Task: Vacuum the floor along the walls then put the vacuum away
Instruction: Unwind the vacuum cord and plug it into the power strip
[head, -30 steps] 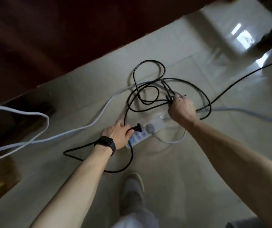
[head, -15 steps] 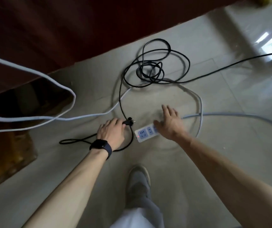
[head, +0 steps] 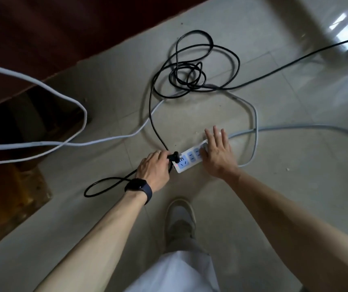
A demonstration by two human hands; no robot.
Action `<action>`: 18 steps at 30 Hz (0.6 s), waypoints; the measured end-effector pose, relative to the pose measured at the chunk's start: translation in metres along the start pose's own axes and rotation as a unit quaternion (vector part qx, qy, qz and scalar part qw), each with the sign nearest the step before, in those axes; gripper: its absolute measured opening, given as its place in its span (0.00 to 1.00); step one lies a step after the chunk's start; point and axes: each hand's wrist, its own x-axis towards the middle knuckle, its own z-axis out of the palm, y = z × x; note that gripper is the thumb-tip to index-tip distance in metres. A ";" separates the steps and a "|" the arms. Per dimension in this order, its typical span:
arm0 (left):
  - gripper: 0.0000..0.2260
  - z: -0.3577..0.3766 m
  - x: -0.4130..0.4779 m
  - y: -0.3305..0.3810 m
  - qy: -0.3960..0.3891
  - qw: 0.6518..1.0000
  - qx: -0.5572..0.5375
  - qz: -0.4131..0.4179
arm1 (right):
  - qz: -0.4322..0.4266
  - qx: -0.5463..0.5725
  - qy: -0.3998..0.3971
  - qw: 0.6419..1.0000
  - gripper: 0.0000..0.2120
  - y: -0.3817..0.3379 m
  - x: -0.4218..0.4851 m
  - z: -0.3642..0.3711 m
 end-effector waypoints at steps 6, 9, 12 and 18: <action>0.14 -0.003 0.002 0.006 -0.031 0.999 0.005 0.015 | -0.004 -0.001 -0.012 1.000 0.31 0.002 0.003 -0.001; 0.15 -0.003 0.003 0.004 -0.037 0.999 0.008 -0.022 | -0.002 0.008 -0.006 1.000 0.31 0.002 0.002 0.000; 0.16 -0.001 0.007 0.000 -0.067 0.991 -0.020 -0.118 | 0.002 0.017 -0.002 1.000 0.32 0.002 0.002 -0.001; 0.18 0.007 0.014 -0.002 -0.085 0.974 -0.119 -0.174 | 0.004 0.022 -0.005 1.000 0.31 0.001 0.003 -0.002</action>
